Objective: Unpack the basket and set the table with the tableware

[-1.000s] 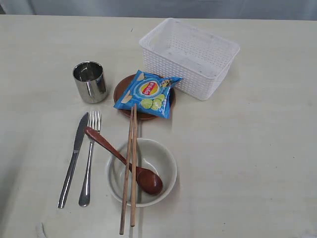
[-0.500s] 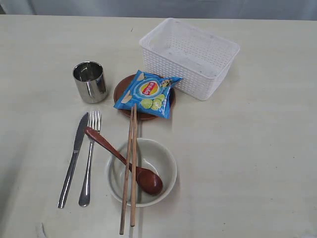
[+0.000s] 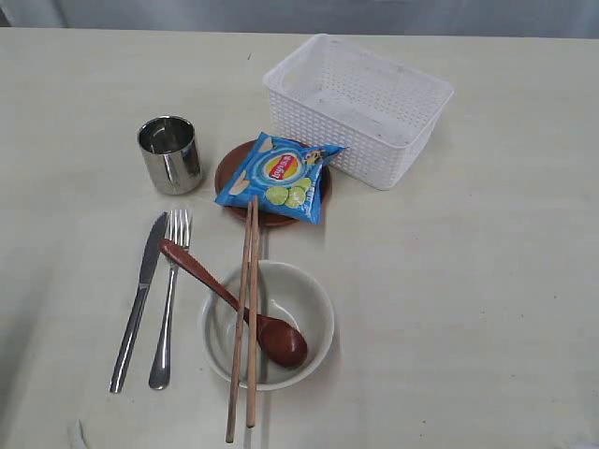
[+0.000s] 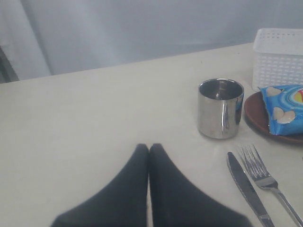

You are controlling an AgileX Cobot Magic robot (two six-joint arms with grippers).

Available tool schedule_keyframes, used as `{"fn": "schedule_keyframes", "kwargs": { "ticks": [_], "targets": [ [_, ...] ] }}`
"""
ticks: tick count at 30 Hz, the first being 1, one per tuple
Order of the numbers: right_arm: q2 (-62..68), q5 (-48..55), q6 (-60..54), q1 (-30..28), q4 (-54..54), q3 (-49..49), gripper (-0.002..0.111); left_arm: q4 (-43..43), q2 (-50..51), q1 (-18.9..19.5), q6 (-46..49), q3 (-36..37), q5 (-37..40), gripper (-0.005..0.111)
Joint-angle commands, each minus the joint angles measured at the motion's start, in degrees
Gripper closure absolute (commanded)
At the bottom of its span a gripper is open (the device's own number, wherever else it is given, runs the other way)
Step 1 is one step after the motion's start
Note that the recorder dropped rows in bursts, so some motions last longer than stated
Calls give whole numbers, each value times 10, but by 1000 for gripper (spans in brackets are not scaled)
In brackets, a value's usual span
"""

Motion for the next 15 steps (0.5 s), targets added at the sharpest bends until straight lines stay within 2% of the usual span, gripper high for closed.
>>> {"fn": "schedule_keyframes", "kwargs": {
  "ticks": [1,11,15],
  "targets": [
    [-32,-37,-6,-5,-7,60,109,-1,-2,1,0,1,-4,107],
    [-32,-138,-4,-5,-8,179,109,-1,-2,1,0,1,-4,107],
    [-32,-168,-3,-5,-40,228,109,-1,-2,1,0,1,-4,107]
  ]
}}
